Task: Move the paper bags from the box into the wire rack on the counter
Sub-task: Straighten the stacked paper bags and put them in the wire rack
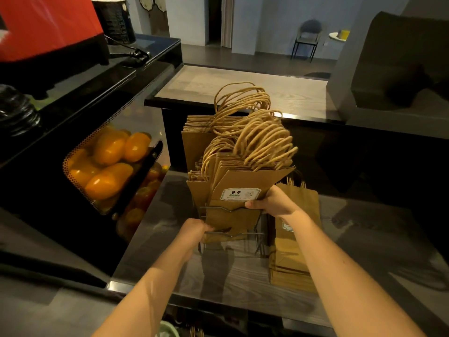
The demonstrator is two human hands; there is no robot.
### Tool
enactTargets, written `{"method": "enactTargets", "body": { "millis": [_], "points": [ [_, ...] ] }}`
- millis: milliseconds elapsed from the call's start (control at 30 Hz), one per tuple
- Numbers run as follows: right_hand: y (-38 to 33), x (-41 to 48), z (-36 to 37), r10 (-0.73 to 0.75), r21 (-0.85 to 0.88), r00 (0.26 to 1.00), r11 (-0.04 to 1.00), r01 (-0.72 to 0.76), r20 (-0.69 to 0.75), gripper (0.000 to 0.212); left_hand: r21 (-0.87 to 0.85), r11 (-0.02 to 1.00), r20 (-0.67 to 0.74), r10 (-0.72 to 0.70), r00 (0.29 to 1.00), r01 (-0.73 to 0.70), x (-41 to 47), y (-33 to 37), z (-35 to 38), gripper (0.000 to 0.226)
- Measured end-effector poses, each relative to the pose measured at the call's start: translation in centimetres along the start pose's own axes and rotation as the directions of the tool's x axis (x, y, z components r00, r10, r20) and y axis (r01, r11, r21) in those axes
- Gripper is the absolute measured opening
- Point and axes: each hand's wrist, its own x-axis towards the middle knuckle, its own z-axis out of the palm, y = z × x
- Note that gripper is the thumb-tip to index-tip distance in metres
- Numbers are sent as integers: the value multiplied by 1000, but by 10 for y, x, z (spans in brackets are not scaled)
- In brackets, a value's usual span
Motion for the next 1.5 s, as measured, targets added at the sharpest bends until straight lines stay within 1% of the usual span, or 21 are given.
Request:
{"method": "enactTargets", "body": {
  "millis": [67, 133, 233, 300, 333, 400, 467, 533, 633, 667, 733, 767, 800, 900, 933, 1000, 1067, 1200, 1300, 1367, 1500],
  "points": [
    [-5, 0, 0, 28, -29, 999, 999, -28, 18, 44, 109, 991, -42, -72, 996, 77, -4, 6, -2, 8],
    [-8, -1, 1, 66, -41, 997, 997, -64, 48, 43, 204, 976, -100, -58, 993, 77, -1, 7, -6, 9],
    [-9, -7, -1, 132, -74, 987, 989, -126, 88, 41, 355, 935, -222, 90, 971, -5, 4, 5, -13, 10],
    [-8, -8, -1, 99, -53, 994, 994, -97, 44, 35, 405, 906, -279, 251, 927, -124, 3, 5, -21, 8],
    [-7, -10, -1, 53, -19, 999, 998, -53, -6, 34, 422, 886, -276, 330, 903, -195, 1, 6, -24, 11],
    [-4, -10, -1, -19, 20, 992, 1000, 21, -127, 37, 473, 826, -213, 445, 870, -307, -3, 10, -29, 17],
    [-1, -10, -1, -52, 5, 982, 999, 54, -183, 40, 562, 750, -150, 508, 848, -350, -5, 15, -33, 17],
    [-1, -8, -1, -69, -26, 981, 998, 65, -182, 41, 658, 648, -104, 582, 807, -383, -5, 21, -39, 17],
    [-8, -4, -5, -88, -128, 989, 989, 73, -121, 47, 714, 569, -89, 652, 753, -408, -9, 37, -44, 22],
    [-10, -4, -5, -83, -153, 992, 986, 68, -93, 49, 759, 515, -75, 678, 732, -399, -10, 44, -44, 24],
    [-10, -2, -4, -48, -164, 996, 986, 36, -70, 50, 867, 355, -21, 727, 686, -350, -16, 54, -42, 27],
    [-11, -2, -4, -31, -167, 997, 986, 20, -66, 50, 892, 309, -6, 740, 673, -331, -20, 57, -42, 28],
    [-11, -2, -5, -14, -180, 998, 984, 3, -59, 50, 903, 289, 2, 735, 679, -316, -23, 59, -41, 27],
    [-9, -5, -10, -34, -254, 997, 967, 14, -74, 40, 864, 334, 2, 746, 665, -376, -23, 58, -42, 23],
    [-8, -6, -11, -53, -239, 993, 971, 27, -103, 35, 828, 362, 5, 760, 650, -429, -22, 57, -42, 20],
    [-4, -8, -11, -88, -194, 978, 980, 50, -188, 35, 717, 414, 28, 787, 616, -561, -14, 56, -44, 16],
    [0, -7, -9, -69, -160, 972, 987, 33, -224, 35, 607, 481, 42, 776, 630, -632, -12, 54, -44, 17],
    [-3, -5, -5, 41, -115, 984, 992, -61, -176, 39, 454, 655, -18, 684, 729, -604, -15, 52, -42, 14],
    [-9, -5, -8, 76, -152, 990, 984, -93, -118, 33, 416, 697, -27, 651, 759, -583, -16, 51, -41, 15],
    [-11, -7, -10, 78, -176, 993, 980, -93, -88, 24, 420, 719, -65, 633, 772, -554, -19, 53, -43, 23],
    [-13, -11, -9, 14, -174, 996, 984, -28, -84, 21, 371, 758, -103, 608, 787, -537, -21, 52, -44, 33]
  ]
}}
